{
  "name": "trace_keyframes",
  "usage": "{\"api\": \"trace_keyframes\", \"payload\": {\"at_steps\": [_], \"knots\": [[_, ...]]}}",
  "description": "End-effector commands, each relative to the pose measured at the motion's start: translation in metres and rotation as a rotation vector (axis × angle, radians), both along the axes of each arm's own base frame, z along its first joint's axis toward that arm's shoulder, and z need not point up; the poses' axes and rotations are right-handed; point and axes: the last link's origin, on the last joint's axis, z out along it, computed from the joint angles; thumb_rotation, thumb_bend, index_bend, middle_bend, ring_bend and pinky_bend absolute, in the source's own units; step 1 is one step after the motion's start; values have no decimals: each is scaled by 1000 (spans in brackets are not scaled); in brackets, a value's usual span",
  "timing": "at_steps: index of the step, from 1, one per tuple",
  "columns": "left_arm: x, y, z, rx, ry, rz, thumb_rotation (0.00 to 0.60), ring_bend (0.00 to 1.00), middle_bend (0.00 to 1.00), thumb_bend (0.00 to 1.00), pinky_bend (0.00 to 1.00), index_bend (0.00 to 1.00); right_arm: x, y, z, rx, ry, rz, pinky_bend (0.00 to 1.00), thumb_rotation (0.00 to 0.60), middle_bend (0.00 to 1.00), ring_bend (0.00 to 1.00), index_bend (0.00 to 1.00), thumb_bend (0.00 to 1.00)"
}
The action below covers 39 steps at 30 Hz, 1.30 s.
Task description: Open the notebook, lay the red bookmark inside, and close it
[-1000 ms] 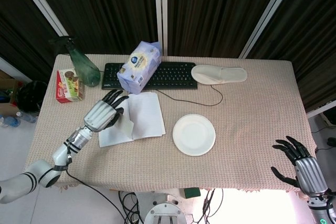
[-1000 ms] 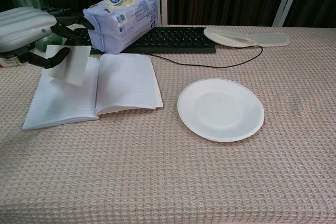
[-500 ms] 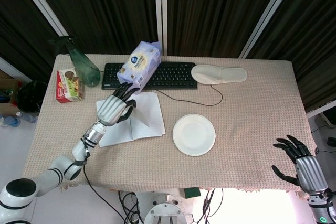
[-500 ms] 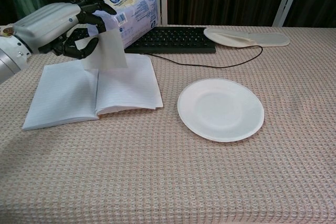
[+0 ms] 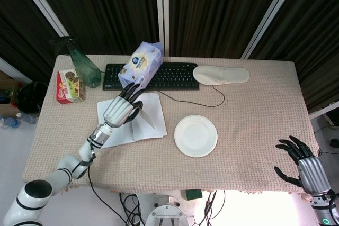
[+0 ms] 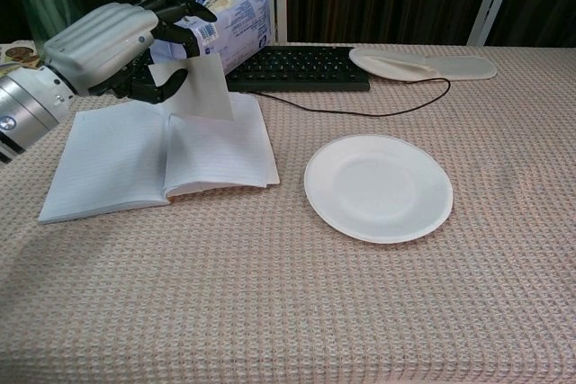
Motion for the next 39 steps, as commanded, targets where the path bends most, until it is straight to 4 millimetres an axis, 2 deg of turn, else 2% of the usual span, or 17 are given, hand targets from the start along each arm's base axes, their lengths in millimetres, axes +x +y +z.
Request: {"api": "trace_keyframes", "payload": {"at_steps": [1, 17, 22, 32, 34, 39], "knots": [[4, 2, -3, 12, 40, -31, 600, 42, 136, 480, 75, 530, -1, 1, 1, -3, -1, -3, 193, 600, 206, 101, 307, 205], [-15, 0, -5, 15, 102, -23, 600, 42, 128, 406, 70, 496, -2, 1, -1, -3, -5, 0, 193, 600, 206, 101, 307, 205], [-27, -3, -2, 14, 151, -12, 600, 42, 127, 405, 70, 493, -2, 1, -1, -1, -4, -1, 193, 600, 206, 101, 307, 205], [-52, -1, 17, 19, 238, 27, 600, 42, 127, 404, 70, 501, 0, 0, -1, -1, -4, 4, 193, 600, 206, 101, 307, 205], [-61, -1, 23, 14, 267, 50, 600, 42, 122, 404, 70, 475, 0, 0, -1, -3, -4, 5, 193, 600, 206, 101, 307, 205], [-78, 1, 41, 18, 320, 119, 600, 37, 100, 417, 70, 312, 1, 0, -1, 0, -4, 8, 193, 600, 206, 100, 307, 205]]}}
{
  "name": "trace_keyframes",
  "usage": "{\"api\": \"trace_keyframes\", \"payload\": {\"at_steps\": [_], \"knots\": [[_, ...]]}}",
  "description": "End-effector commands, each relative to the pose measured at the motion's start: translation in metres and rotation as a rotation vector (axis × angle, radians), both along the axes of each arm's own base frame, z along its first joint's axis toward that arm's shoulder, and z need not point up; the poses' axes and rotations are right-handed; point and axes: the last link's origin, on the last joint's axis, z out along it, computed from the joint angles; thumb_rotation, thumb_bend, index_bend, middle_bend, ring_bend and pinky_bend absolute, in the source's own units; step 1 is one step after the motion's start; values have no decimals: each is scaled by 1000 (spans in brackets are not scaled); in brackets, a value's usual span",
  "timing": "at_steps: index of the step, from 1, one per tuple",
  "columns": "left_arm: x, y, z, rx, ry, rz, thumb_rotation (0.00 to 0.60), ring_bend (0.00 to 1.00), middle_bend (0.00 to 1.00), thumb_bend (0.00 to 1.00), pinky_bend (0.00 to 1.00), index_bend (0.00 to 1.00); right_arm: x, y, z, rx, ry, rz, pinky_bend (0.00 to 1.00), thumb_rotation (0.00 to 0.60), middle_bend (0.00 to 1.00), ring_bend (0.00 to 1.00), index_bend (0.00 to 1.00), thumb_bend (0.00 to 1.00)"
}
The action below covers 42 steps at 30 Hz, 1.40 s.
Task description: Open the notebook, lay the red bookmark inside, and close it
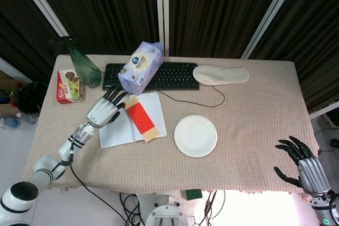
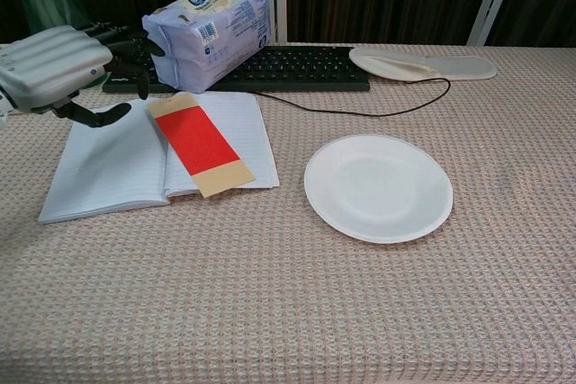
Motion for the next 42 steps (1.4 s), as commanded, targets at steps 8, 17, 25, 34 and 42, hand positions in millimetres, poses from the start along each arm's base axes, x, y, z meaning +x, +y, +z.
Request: {"api": "trace_keyframes", "payload": {"at_steps": [8, 17, 25, 34, 42], "knots": [[25, -8, 20, -60, -1, 97, 600, 37, 88, 520, 70, 306, 3, -4, -5, 17, 1, 13, 193, 600, 206, 101, 307, 204], [88, -10, -8, -190, 58, 83, 456, 15, 46, 752, 64, 316, 3, -3, -5, 16, 2, 5, 193, 600, 206, 100, 307, 205], [120, 1, -29, -231, 95, 112, 410, 9, 36, 778, 62, 332, 0, -1, -4, 14, -2, -5, 193, 600, 206, 100, 307, 205], [118, -9, -44, -262, 172, 139, 341, 5, 33, 775, 61, 371, -5, 0, -3, 12, -8, -15, 193, 600, 206, 101, 307, 205], [124, -12, -53, -244, 166, 136, 332, 5, 28, 773, 61, 362, -4, -1, -4, 14, -10, -9, 193, 600, 206, 101, 307, 205]]}}
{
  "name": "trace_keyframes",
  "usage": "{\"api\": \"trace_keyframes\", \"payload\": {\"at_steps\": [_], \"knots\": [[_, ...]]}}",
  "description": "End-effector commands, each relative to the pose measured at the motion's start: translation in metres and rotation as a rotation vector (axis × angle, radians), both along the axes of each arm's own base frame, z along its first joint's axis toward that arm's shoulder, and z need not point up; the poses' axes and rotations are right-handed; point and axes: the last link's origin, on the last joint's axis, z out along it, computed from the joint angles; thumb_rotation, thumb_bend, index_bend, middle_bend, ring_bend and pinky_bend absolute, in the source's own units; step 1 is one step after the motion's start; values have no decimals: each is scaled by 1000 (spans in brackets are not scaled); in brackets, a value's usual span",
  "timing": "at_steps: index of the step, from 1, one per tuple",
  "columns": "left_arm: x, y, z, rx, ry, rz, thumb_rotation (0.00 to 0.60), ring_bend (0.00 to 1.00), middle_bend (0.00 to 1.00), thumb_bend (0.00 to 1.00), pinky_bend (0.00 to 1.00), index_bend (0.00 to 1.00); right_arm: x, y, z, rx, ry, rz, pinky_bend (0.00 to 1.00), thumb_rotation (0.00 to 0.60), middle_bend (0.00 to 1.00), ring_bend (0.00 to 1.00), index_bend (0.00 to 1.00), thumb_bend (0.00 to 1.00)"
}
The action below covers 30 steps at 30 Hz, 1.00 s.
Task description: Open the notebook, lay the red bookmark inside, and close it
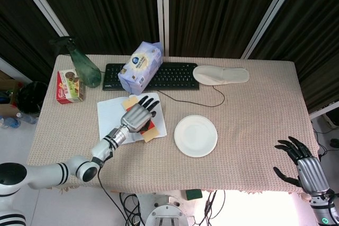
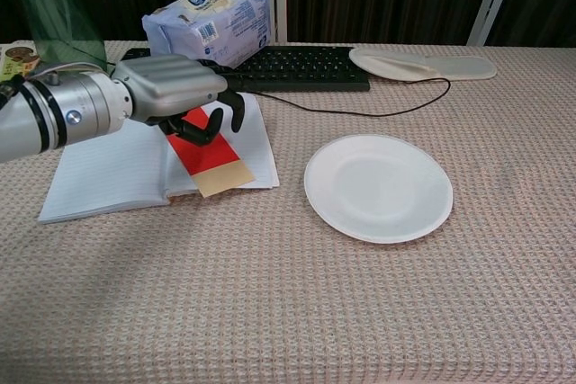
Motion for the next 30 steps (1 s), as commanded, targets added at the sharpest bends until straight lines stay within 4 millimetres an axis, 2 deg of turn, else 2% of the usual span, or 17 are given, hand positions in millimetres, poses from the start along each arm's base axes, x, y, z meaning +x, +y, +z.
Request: {"api": "trace_keyframes", "payload": {"at_steps": [1, 7, 14, 21, 30], "knots": [[1, 1, -4, 3, 3, 8, 332, 5, 27, 773, 61, 362, 0, 0, 0, -1, -1, -1, 193, 600, 206, 101, 307, 205], [-3, 3, -8, 8, 33, 24, 334, 5, 22, 773, 61, 371, -2, 1, 1, -5, -3, -5, 193, 600, 206, 101, 307, 205], [-12, -3, -5, 3, 68, 18, 333, 5, 22, 773, 61, 400, -3, 2, 0, -2, -4, -9, 193, 600, 206, 100, 307, 205], [-21, -6, 3, 12, 109, 1, 333, 5, 22, 775, 61, 411, -2, 1, 0, 1, -4, -8, 193, 600, 206, 101, 307, 204], [-46, -9, 23, 11, 119, 76, 331, 5, 22, 775, 61, 420, -2, 2, 0, 0, -4, -6, 193, 600, 206, 100, 307, 205]]}}
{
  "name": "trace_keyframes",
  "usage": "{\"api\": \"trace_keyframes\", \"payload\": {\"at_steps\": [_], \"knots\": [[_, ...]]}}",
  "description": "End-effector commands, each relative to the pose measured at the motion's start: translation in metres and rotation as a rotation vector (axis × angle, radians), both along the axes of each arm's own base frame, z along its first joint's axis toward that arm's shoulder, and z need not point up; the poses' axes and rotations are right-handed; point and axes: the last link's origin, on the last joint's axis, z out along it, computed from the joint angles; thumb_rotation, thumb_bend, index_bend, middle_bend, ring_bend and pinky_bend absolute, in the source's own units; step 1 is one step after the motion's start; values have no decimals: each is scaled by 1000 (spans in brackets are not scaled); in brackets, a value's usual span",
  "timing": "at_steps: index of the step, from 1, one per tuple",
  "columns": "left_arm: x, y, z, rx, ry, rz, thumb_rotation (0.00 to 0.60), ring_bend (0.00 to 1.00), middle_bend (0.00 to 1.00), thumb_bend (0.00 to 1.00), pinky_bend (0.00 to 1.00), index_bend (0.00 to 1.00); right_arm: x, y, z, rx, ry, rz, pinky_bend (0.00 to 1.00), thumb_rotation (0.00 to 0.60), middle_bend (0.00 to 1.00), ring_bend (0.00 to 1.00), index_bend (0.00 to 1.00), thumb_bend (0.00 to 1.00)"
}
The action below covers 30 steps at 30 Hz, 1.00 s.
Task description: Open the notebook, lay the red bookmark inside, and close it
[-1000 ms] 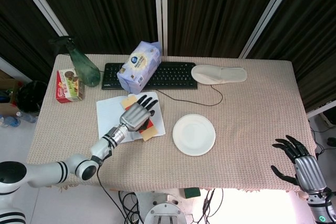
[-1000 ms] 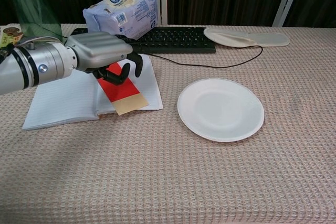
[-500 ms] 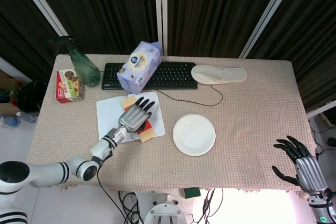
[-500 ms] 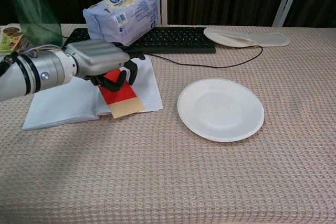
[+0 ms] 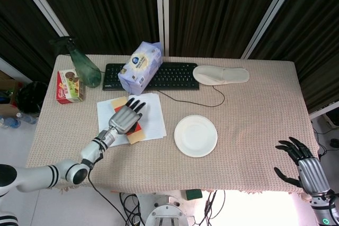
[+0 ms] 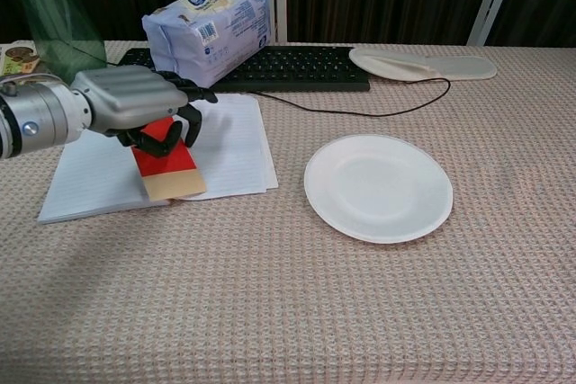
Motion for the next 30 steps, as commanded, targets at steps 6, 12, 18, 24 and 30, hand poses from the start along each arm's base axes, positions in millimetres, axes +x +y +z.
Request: {"api": "trace_keyframes", "payload": {"at_steps": [6, 12, 18, 24, 30], "knots": [[-16, -7, 15, -2, -6, 42, 334, 5, 22, 774, 61, 422, 2, -1, -2, 6, 0, 6, 193, 600, 206, 101, 306, 205], [-21, -9, 20, -2, -17, 58, 332, 5, 22, 775, 61, 423, 3, -2, -3, 7, 2, 11, 193, 600, 206, 100, 307, 205], [-21, -11, 26, 8, -49, 63, 334, 5, 22, 775, 61, 423, 4, -1, -1, 2, 4, 11, 193, 600, 206, 100, 307, 205], [-14, -13, 36, 28, -106, 47, 335, 5, 22, 774, 61, 421, 5, -3, -2, 5, 5, 15, 193, 600, 206, 100, 307, 205], [-21, -28, 45, 34, -136, 45, 329, 5, 23, 745, 62, 357, 4, -3, 0, 3, 5, 12, 193, 600, 206, 101, 307, 205]]}}
